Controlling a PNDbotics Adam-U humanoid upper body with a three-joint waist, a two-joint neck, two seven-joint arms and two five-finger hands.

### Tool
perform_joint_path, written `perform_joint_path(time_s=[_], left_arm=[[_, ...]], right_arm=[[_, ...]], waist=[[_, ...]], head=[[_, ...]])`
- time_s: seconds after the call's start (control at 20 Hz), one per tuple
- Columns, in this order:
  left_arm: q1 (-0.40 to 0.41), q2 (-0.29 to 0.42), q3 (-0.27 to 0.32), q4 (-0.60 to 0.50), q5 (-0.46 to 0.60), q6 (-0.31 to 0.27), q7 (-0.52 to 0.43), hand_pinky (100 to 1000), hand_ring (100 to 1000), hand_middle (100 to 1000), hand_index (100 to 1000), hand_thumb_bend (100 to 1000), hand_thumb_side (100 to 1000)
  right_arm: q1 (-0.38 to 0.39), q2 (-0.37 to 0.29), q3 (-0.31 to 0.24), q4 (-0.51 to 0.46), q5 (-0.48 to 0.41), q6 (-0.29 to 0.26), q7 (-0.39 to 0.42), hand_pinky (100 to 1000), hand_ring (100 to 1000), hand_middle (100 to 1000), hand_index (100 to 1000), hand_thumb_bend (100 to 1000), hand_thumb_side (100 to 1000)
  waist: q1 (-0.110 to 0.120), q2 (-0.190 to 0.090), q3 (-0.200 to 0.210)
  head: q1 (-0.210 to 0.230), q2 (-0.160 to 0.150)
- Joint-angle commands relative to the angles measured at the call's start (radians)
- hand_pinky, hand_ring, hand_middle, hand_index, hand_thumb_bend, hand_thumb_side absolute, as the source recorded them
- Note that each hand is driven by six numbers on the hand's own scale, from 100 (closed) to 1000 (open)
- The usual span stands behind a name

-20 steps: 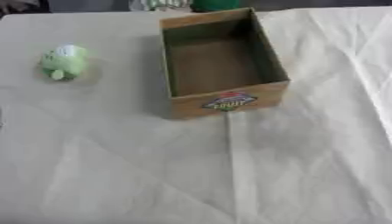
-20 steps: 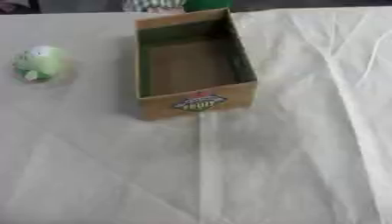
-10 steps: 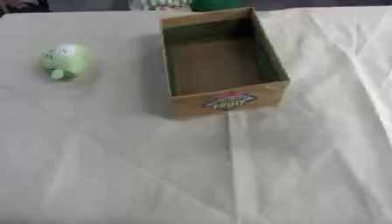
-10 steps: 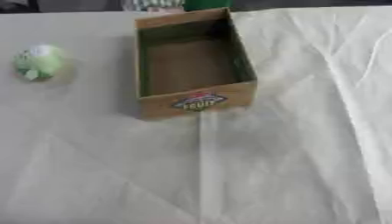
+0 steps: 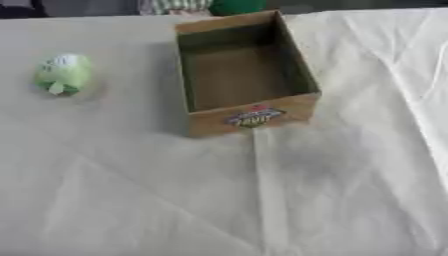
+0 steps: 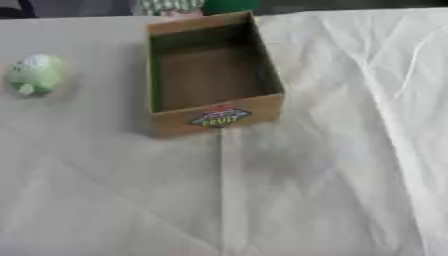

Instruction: Pick up objects on the table and place them in the box.

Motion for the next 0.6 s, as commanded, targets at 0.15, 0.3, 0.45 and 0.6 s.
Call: perform_joint_path(time_s=[0.15, 0.3, 0.45, 0.6], left_arm=[[-0.121, 0.007, -0.059, 0.141, -0.072, -0.129, -0.267, 663, 781, 771, 940, 314, 922], [-0.185, -0.021, -0.088, 0.237, -0.122, -0.193, -0.395, 676, 801, 779, 954, 645, 993], [-0.237, -0.048, -0.107, 0.314, -0.179, -0.235, -0.475, 675, 807, 780, 958, 868, 1000], [-0.288, -0.076, -0.125, 0.395, -0.25, -0.261, -0.515, 683, 813, 777, 962, 895, 1000]], right_arm=[[-0.018, -0.032, 0.0, -0.014, -0.016, 0.005, 0.009, 817, 671, 764, 910, 100, 693], [-0.019, -0.035, 0.001, -0.014, -0.019, 0.005, 0.011, 817, 672, 764, 910, 100, 692], [-0.022, -0.038, 0.004, -0.014, -0.021, 0.005, 0.013, 817, 672, 764, 910, 100, 692], [-0.024, -0.036, 0.007, -0.014, -0.023, 0.007, 0.017, 819, 672, 764, 910, 100, 694]], waist=[[0.0, -0.026, -0.005], [0.002, -0.027, -0.008], [0.003, -0.028, -0.01], [0.002, -0.028, -0.011]], head=[[0.009, -0.012], [0.018, -0.012], [0.027, -0.015], [0.032, -0.02]])
